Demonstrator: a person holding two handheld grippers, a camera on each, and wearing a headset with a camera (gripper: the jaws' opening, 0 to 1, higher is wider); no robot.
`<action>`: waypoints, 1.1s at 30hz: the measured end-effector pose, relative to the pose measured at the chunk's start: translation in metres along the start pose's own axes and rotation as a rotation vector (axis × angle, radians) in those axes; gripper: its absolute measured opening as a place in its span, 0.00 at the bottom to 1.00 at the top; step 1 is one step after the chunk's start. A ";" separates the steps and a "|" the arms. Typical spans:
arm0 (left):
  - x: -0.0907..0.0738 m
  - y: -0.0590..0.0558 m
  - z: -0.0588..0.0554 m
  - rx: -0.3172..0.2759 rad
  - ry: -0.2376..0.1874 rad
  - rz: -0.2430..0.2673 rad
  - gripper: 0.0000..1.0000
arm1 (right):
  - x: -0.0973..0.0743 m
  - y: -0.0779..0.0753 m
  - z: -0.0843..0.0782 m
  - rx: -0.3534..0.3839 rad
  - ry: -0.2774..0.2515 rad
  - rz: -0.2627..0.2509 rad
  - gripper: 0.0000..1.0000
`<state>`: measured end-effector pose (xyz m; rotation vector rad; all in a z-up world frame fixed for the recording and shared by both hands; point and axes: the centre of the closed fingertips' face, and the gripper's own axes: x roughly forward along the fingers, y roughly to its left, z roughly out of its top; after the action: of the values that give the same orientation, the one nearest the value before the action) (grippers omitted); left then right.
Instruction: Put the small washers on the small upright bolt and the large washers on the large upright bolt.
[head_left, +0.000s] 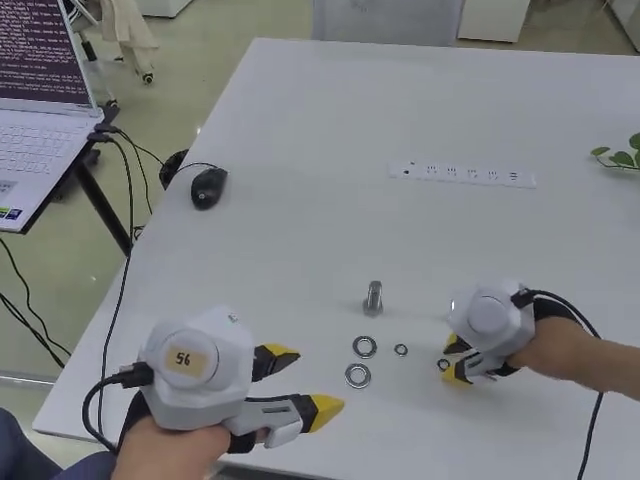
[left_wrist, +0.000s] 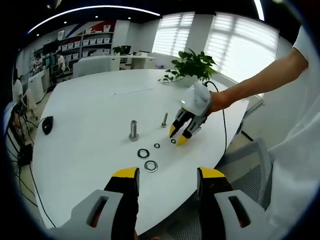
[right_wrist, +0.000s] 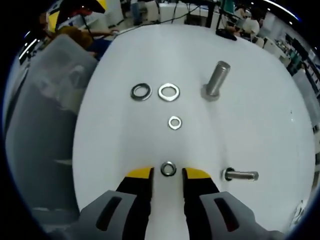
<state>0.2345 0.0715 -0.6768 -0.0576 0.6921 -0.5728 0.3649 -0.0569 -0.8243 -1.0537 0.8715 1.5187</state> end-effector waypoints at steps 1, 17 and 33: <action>0.000 0.000 0.000 -0.001 0.001 -0.001 0.45 | 0.000 -0.001 0.000 -0.011 0.011 0.003 0.24; 0.003 -0.001 0.000 -0.001 -0.001 -0.003 0.45 | 0.000 0.000 -0.002 -0.073 0.023 -0.012 0.13; -0.003 0.006 0.000 -0.010 -0.007 0.015 0.45 | -0.004 0.001 -0.007 0.124 -0.081 -0.063 0.13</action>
<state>0.2357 0.0781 -0.6765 -0.0639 0.6881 -0.5541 0.3657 -0.0652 -0.8227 -0.9146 0.8570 1.4267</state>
